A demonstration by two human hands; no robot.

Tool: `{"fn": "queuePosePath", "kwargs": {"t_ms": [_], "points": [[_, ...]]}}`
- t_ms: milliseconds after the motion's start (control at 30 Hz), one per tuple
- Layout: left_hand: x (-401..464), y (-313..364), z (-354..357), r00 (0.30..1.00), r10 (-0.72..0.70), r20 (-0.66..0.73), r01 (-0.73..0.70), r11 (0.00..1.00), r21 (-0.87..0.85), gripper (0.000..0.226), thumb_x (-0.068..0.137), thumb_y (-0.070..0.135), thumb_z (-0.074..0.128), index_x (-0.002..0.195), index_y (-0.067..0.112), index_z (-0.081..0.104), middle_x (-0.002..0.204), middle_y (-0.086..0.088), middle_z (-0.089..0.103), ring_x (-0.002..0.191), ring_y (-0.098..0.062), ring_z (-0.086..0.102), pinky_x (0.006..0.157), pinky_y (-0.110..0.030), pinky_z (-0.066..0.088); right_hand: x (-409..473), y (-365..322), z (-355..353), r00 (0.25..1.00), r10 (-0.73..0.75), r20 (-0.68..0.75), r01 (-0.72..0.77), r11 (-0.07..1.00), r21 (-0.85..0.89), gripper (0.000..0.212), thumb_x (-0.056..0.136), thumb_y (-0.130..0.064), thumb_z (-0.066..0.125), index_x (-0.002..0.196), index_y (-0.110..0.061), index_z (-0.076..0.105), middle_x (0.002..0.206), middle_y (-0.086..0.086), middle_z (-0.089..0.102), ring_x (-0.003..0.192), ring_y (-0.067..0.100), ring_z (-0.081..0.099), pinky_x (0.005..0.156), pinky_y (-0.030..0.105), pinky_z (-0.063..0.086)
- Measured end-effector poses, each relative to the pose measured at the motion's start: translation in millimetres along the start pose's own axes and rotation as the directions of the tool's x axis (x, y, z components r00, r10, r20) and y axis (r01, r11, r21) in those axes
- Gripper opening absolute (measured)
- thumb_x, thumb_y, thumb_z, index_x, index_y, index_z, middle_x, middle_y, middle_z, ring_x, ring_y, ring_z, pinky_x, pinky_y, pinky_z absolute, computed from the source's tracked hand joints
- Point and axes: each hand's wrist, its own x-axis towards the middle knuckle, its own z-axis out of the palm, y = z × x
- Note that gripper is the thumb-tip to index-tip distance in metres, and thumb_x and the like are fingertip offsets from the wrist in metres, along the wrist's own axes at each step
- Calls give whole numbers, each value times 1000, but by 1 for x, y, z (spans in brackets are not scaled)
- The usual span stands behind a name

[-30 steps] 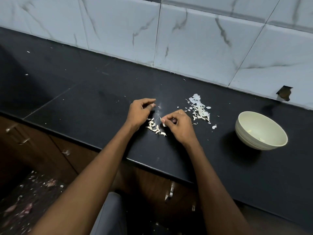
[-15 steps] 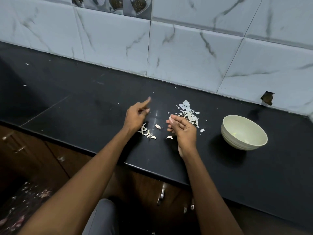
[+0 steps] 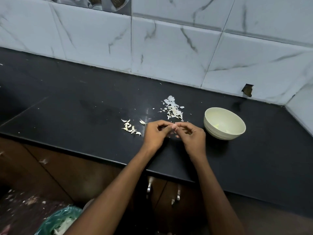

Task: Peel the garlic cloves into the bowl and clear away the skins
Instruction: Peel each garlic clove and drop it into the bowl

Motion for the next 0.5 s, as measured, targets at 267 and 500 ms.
{"fn": "queuePosePath", "kwargs": {"t_ms": [267, 500], "points": [[-5, 3, -9, 998, -58, 18, 59, 996, -72, 10, 94, 2, 72, 95, -4, 79, 87, -14, 78, 74, -16, 69, 70, -25, 56, -1, 3, 5, 1000, -20, -24, 19, 998, -56, 13, 89, -13, 82, 102, -10, 82, 90, -4, 81, 83, 13, 77, 82, 34, 63], [-6, 3, -7, 998, -58, -8, 58, 998, -35, 10, 91, -2, 73, 98, -2, 80, 92, -18, 76, 75, -20, 69, 74, -31, 59, 0, 6, 4, 998, 65, -12, -65, 996, 61, 16, 90, -7, 80, 105, -4, 80, 92, 5, 81, 87, 23, 79, 79, 32, 62]]}}
